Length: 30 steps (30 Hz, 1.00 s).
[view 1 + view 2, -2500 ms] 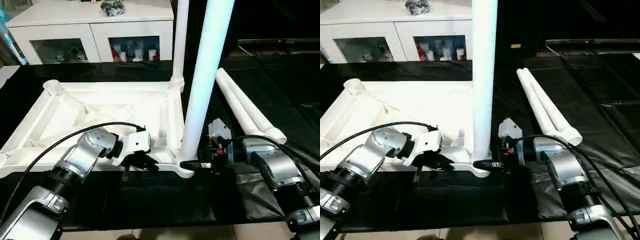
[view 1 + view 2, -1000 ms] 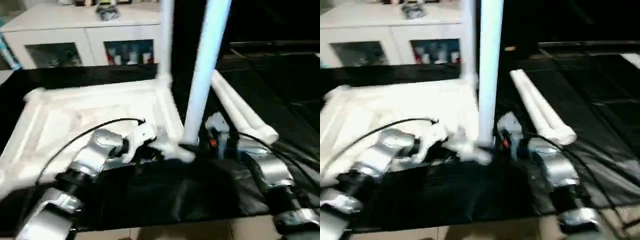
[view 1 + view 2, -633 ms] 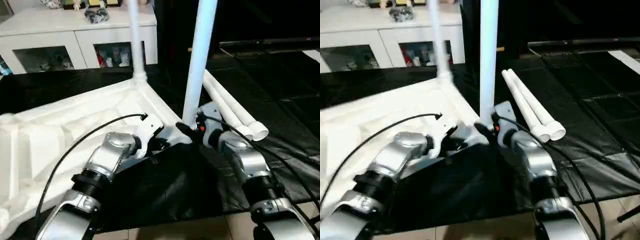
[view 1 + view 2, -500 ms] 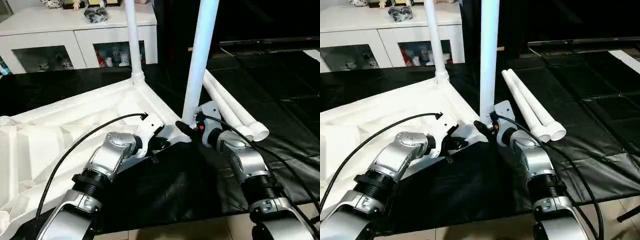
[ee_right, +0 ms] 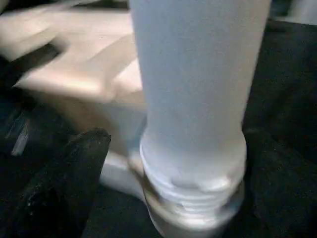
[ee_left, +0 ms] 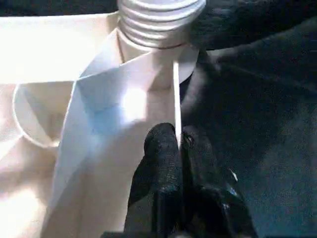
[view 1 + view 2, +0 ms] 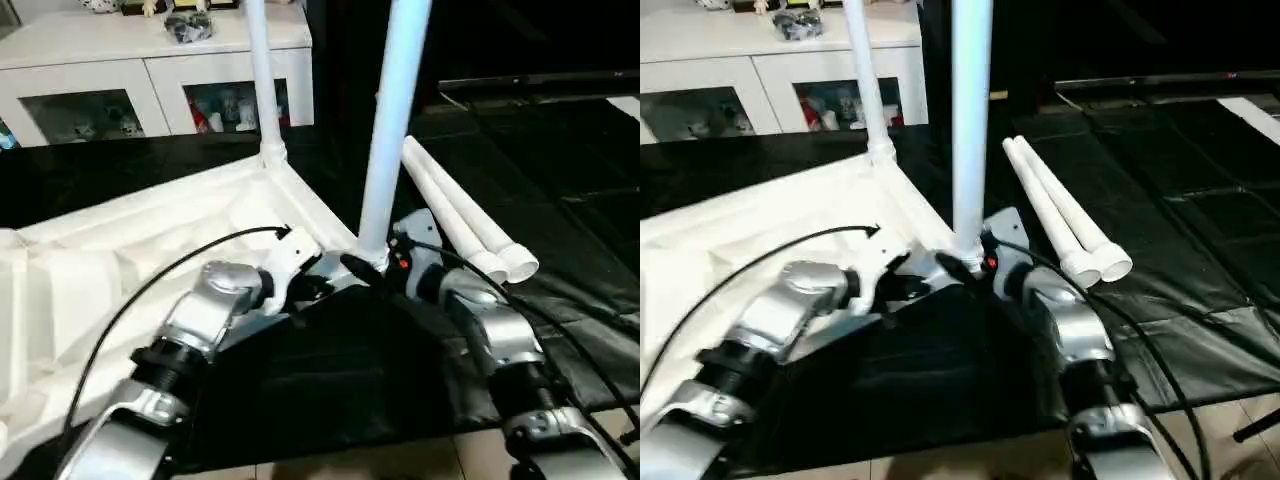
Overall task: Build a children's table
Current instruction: Rotate leg to tighten
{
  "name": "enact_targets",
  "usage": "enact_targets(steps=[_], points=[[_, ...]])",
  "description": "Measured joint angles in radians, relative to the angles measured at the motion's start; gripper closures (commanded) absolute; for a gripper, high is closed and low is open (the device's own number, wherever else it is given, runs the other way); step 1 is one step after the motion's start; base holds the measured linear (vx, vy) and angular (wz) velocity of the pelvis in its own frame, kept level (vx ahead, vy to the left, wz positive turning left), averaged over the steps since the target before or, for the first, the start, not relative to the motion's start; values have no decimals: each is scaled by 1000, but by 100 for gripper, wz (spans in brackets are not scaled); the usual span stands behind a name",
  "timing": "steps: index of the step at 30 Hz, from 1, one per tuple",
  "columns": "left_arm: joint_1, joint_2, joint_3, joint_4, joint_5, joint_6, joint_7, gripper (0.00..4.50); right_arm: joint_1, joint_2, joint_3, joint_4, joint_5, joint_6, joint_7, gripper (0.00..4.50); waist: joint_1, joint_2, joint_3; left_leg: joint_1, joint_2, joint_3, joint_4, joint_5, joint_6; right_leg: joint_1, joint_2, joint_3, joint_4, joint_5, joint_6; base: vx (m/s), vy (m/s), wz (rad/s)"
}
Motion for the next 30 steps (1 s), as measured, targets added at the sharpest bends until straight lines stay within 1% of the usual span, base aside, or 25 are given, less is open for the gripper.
enact_targets(steps=[2,4,6,9,10,13,18,21,22,23,25,27,29,30], points=[[0,21,0,5,0,-33,-37,450,14,-29,13,1,0,-3,54,9,8,0,0,-1,0,0,0,1,2,-2,0,0,0,0,0,0,0,0],[-1,52,-7,14,-7,-67,-105,450,17,-81,28,-8,18,2,153,9,15,1,1,-5,-1,0,1,2,4,-3,0,0,0,0,0,0,0,0],[-1,63,-18,15,-16,-84,-146,450,17,-125,33,-21,27,4,225,9,26,2,1,-6,0,0,2,2,4,-4,-1,0,0,0,0,0,0,0],[-5,69,-32,25,-17,-114,-189,450,17,-153,40,-42,41,14,306,9,41,2,1,-6,0,0,3,1,4,-3,-1,0,1,0,-1,0,0,0],[-5,76,-38,29,-18,-130,-210,450,17,-169,46,-44,48,13,338,9,43,2,1,-6,1,0,3,1,3,-3,-1,0,1,0,-1,0,0,0],[-6,100,-54,38,-18,-174,-267,450,14,-196,70,-42,56,-5,408,9,47,2,0,-6,2,1,4,0,1,-3,-1,1,2,0,-1,0,0,0],[-7,110,-88,36,-16,-221,-329,450,-23,-193,102,-21,45,-46,448,9,52,1,0,-7,2,2,6,0,1,-2,-1,2,4,0,0,0,0,0],[-7,113,-102,33,-14,-244,-347,450,-31,-183,114,-15,39,-49,466,9,55,1,0,-7,2,2,6,0,1,-2,-1,2,4,0,0,0,0,0],[-7,114,-104,33,-13,-250,-352,450,-30,-179,117,-7,39,-49,469,25,56,1,0,-7,2,2,6,0,1,-2,-1,2,4,0,0,0,0,0],[-7,114,-105,33,-13,-252,-354,450,-30,-176,118,0,39,-49,473,25,56,1,0,-7,2,2,6,0,1,-2,-1,2,4,0,0,0,0,0],[-7,116,-106,32,-12,-254,-355,450,-31,-172,121,8,39,-50,479,48,57,1,0,-7,2,2,7,0,1,-2,-1,2,4,0,0,0,0,0],[-7,117,-107,32,-12,-256,-355,450,-32,-172,129,14,37,-55,486,54,57,1,0,-7,2,2,7,0,1,-2,-1,2,4,0,0,0,0,0],[-7,117,-107,32,-11,-258,-355,450,-33,-173,138,18,36,-57,489,81,57,1,0,-7,2,2,7,0,1,-2,-1,2,4,0,0,0,0,0],[-7,117,-108,32,-11,-261,-355,450,-33,-173,138,18,35,-58,492,81,57,1,0,-7,2,2,7,0,1,-2,-1,2,4,0,0,0,0,0]])
